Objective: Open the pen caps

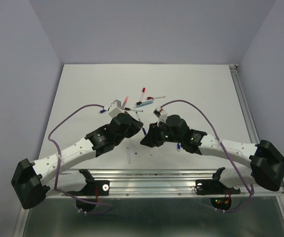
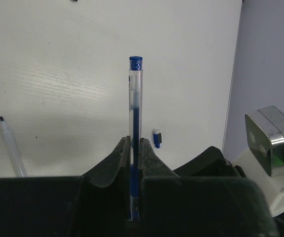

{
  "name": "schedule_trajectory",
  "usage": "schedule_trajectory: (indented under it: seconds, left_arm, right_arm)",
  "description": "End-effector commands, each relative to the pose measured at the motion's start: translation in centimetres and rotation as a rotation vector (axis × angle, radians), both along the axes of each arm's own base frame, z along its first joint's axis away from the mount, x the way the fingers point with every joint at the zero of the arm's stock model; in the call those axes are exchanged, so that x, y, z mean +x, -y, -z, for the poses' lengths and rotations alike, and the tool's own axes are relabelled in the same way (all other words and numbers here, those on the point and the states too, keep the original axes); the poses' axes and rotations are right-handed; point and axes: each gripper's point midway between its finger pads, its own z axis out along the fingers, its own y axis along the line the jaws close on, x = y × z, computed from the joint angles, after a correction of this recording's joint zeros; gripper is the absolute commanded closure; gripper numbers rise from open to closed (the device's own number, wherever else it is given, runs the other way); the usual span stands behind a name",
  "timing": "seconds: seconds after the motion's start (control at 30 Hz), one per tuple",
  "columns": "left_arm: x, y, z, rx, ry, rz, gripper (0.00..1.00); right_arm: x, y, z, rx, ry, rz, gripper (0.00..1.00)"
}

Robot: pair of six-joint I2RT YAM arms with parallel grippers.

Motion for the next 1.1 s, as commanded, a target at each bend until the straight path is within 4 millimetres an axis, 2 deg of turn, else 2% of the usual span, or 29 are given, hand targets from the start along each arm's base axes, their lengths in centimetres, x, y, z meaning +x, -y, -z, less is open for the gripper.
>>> schedule_trajectory:
  seconds: [0.0, 0.2, 0.23, 0.27, 0.3, 0.43, 0.53, 0.6, 0.67, 0.7, 0.73, 0.8, 0.83, 0.87, 0.93, 0.97, 1.07]
  left_arm:
    - [0.2, 0.4, -1.3, -0.049, 0.043, -0.009, 1.0]
    - [-0.3, 0.7, -0.7, -0.052, 0.034, 0.009, 1.0]
    - [-0.4, 0.7, -0.7, -0.054, 0.037, 0.008, 1.0]
    - [-0.4, 0.6, -0.7, -0.054, 0.038, 0.004, 1.0]
    - [-0.3, 0.4, -0.7, -0.052, 0.044, -0.005, 1.0]
    - [0.1, -0.1, -1.2, -0.051, 0.066, -0.039, 1.0]
    - [0.9, -0.4, -2.0, -0.065, 0.112, -0.075, 1.0]
    - [2.1, -1.0, -2.5, -0.064, 0.165, -0.132, 1.0]
    - [3.0, -1.3, -2.8, -0.066, 0.197, -0.181, 1.0]
    - [3.7, -1.9, -3.0, -0.052, 0.222, -0.224, 1.0]
    - [4.0, -2.0, -3.1, -0.046, 0.238, -0.236, 1.0]
    - [5.4, -2.3, -3.7, -0.032, 0.271, -0.272, 1.0]
    - [6.6, -2.9, -3.7, -0.019, 0.271, -0.306, 1.0]
    - [7.2, -3.3, -3.8, -0.014, 0.27, -0.318, 1.0]
    - [8.3, -3.4, -4.1, -0.024, 0.268, -0.314, 1.0]
    - [9.0, -4.3, -4.3, -0.023, 0.273, -0.332, 1.0]
    - [10.0, -5.1, -4.8, -0.03, 0.281, -0.343, 1.0]
  right_arm:
    - [1.0, -2.1, -4.6, 0.12, 0.088, 0.002, 0.62]
    - [1.6, -2.1, -4.6, 0.115, 0.096, 0.031, 0.64]
    - [1.7, -1.9, -4.6, 0.111, 0.096, 0.042, 0.72]
    - [1.7, -1.9, -4.5, 0.107, 0.094, 0.043, 0.72]
    - [1.7, -1.9, -4.6, 0.11, 0.092, 0.048, 0.81]
    - [1.2, -1.5, -4.2, 0.1, 0.052, 0.052, 0.97]
    - [-0.1, -0.9, -2.9, 0.084, -0.004, 0.032, 0.99]
    - [-2.1, -0.5, -1.8, 0.086, -0.066, -0.014, 0.99]
    - [-4.2, -0.5, -1.7, 0.126, -0.121, -0.085, 0.99]
    - [-5.5, 0.2, -0.1, 0.114, -0.165, -0.105, 0.99]
    - [-5.9, -0.1, -1.2, 0.151, -0.169, -0.127, 0.99]
    - [-8.1, 0.6, -0.6, 0.171, -0.223, -0.169, 0.99]
    - [-8.9, 1.2, 0.4, 0.154, -0.245, -0.17, 0.99]
    - [-9.5, 1.4, -0.1, 0.167, -0.236, -0.17, 0.99]
    - [-10.1, 2.1, 0.5, 0.147, -0.251, -0.156, 0.99]
    - [-10.2, 2.5, 0.6, 0.15, -0.252, -0.142, 0.99]
    - [-10.6, 2.8, 0.4, 0.167, -0.257, -0.149, 0.99]
